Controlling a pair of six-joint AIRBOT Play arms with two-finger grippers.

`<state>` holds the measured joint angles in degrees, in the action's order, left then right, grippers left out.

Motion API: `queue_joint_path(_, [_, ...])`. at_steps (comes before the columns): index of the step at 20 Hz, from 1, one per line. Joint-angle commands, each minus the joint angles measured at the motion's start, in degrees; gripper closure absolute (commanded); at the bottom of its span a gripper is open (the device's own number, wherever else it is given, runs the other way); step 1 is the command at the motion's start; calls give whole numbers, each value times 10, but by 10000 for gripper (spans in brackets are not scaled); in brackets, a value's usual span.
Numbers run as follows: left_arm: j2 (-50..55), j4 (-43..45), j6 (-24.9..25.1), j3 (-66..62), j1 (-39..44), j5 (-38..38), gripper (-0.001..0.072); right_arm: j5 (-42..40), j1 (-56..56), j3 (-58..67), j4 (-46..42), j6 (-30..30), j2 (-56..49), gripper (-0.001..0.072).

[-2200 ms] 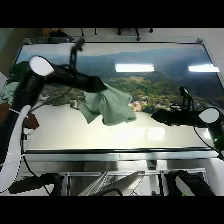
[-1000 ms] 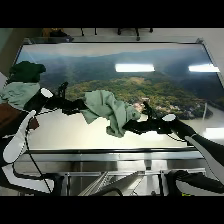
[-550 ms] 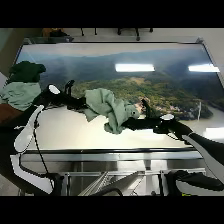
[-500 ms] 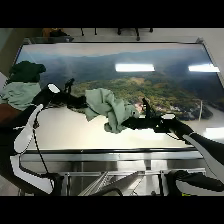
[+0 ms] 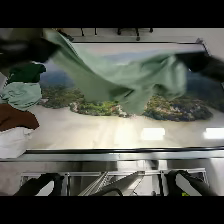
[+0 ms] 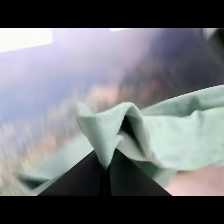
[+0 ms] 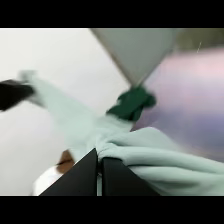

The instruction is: Fold the shirts.

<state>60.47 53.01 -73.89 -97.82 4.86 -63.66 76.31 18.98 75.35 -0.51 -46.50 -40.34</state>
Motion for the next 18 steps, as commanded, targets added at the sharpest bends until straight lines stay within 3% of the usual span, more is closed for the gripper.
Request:
queue_joint_path(1, [-155, 39, -1, -73, 0, 17, 702, 40, 79, 183, -27, -17, 53, 693])
queue_joint_path(5, [-230, 80, -1, -69, 0, 26, 702, 35, 78, 245, -66, -17, 67, 693])
queue_joint_path(9, [-208, 88, -1, 33, 0, 34, 701, 36, 79, 161, -71, -30, 41, 693])
queue_joint_path(12, [-120, 84, 0, 108, 0, 45, 701, 16, 45, 28, -73, -8, 1, 693])
queue_joint_path(15, [7, 84, 11, 173, 9, 105, 700, -81, -28, -88, -129, 23, -80, 692])
queue_joint_path(18, [162, 84, 49, 188, 31, 173, 699, -174, -99, -122, -173, 60, -223, 687])
